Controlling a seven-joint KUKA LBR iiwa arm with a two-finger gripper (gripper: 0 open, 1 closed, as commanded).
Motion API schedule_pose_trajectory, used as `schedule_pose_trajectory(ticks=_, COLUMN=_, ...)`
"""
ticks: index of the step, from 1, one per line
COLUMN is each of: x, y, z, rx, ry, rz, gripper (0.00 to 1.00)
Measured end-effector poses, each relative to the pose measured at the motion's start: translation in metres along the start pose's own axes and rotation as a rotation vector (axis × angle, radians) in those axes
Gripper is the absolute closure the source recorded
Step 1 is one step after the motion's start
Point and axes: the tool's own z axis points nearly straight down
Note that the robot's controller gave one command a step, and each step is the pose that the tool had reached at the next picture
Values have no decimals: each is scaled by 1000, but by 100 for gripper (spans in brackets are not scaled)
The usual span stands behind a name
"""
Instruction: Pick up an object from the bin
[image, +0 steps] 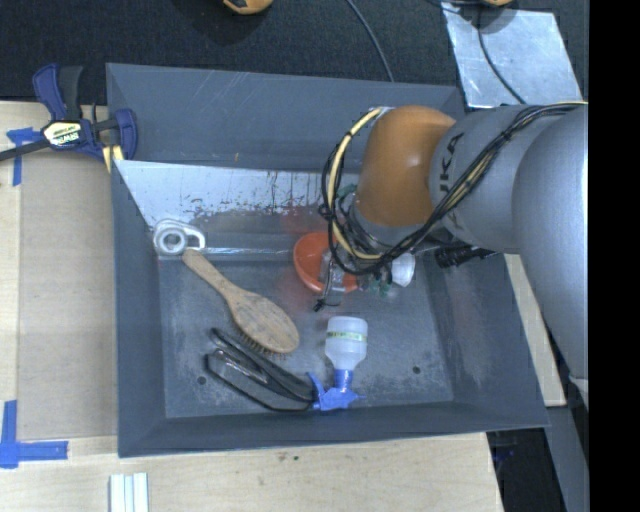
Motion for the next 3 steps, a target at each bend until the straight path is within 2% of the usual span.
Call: schedule_pose_trajectory(ticks=3, x=0, y=0, z=-44, rx=-2, ry=-9, rz=-1, gripper=100)
